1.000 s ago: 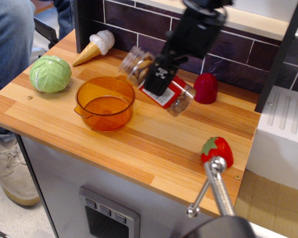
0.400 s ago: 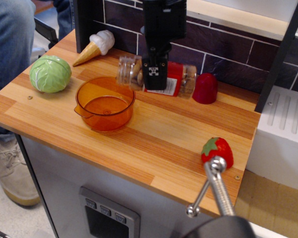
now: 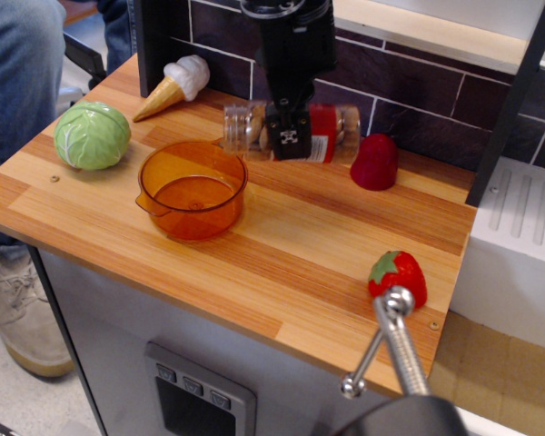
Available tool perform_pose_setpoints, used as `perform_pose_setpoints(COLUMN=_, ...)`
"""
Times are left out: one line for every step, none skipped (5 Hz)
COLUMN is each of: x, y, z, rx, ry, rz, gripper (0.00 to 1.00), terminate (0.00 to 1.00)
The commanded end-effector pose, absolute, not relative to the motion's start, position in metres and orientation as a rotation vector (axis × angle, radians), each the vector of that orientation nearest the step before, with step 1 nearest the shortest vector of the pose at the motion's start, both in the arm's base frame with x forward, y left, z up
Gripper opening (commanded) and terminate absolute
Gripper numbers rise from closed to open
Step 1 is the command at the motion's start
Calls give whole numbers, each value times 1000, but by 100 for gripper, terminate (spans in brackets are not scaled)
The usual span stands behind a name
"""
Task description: Pour almonds in pot
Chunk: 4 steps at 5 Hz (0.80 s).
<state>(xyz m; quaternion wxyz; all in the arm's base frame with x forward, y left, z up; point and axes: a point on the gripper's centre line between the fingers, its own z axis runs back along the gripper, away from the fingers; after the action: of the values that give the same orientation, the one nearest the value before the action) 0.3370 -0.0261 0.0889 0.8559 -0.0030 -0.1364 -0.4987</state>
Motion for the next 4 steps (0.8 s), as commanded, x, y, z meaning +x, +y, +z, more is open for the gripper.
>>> perform_pose_setpoints(x=333, y=-22, z=118, rx=46, ry=-533, rz=-922, gripper=0, terminate=0)
perform_pose_setpoints(x=331, y=-20, z=122, rx=7, ry=-598, rz=-814, gripper=0, terminate=0)
perform_pose_setpoints(x=335, y=-16, z=121, rx=2, ry=-640, rz=-748, gripper=0, terminate=0)
perform_pose_setpoints(x=336, y=-14, z=122, rx=-25, ry=-677, rz=-690, gripper=0, terminate=0)
